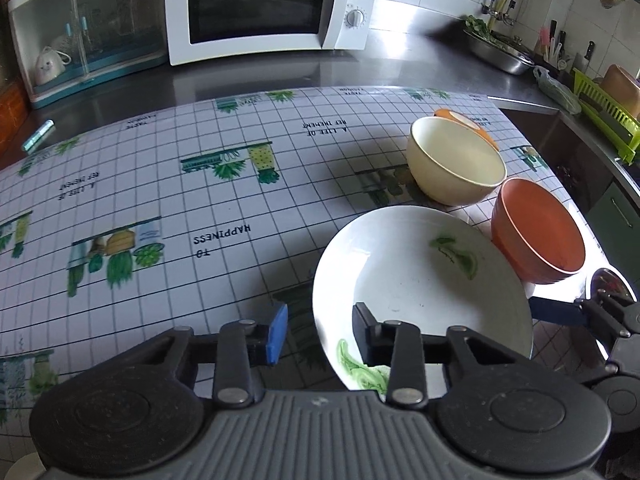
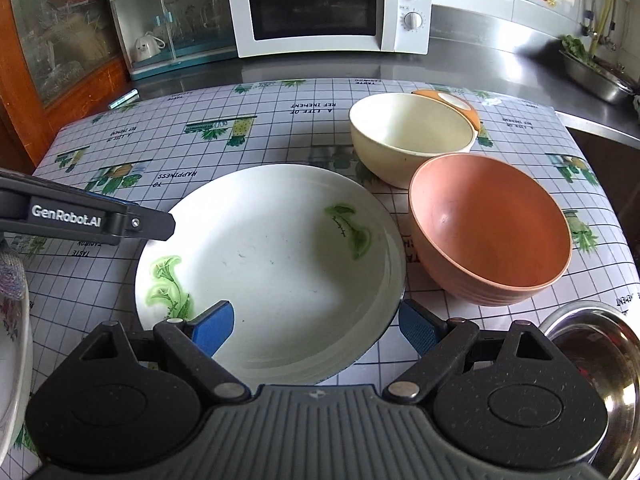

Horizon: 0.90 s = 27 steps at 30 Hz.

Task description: Organize plates and bowls

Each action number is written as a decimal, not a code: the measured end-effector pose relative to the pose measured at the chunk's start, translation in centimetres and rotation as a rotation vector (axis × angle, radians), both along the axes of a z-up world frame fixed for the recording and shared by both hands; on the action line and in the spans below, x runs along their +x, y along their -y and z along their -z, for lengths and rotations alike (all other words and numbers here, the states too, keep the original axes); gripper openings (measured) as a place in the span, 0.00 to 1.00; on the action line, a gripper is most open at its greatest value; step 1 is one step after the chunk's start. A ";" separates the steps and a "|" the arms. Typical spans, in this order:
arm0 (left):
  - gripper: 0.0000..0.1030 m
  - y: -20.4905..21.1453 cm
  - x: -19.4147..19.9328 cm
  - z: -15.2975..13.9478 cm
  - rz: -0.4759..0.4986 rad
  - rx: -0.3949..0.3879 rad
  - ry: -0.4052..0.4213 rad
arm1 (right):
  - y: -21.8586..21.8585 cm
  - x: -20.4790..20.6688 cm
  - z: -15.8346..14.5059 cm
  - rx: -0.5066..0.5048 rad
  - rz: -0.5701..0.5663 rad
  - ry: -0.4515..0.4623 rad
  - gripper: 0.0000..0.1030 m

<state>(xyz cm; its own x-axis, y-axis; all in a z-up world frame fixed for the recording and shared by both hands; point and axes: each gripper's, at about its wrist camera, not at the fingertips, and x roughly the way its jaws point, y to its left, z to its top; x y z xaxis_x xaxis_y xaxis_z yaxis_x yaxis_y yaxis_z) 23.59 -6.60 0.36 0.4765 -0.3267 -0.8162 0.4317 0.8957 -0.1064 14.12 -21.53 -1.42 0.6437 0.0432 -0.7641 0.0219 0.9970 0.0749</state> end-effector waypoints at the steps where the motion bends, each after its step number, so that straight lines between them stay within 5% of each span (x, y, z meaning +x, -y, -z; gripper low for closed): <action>1: 0.30 0.1 0.2 0.3 0.004 0.001 -0.005 | 0.0 0.1 0.0 -0.001 0.002 0.000 1.00; 9: 0.19 0.6 1.2 1.6 0.022 -0.003 -0.035 | 0.1 0.6 0.8 0.007 -0.010 -0.019 1.00; 27: 0.17 1.1 1.8 2.2 0.028 0.000 -0.031 | -0.3 1.0 1.5 0.002 -0.029 -0.032 1.00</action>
<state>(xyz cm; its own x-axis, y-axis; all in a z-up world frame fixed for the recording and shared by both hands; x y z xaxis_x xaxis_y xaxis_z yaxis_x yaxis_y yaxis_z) 25.39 -7.67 -1.82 0.4419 -0.3394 -0.8304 0.4528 0.8835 -0.1202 15.16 -21.25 -2.89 0.6172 0.0629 -0.7842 -0.0041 0.9970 0.0767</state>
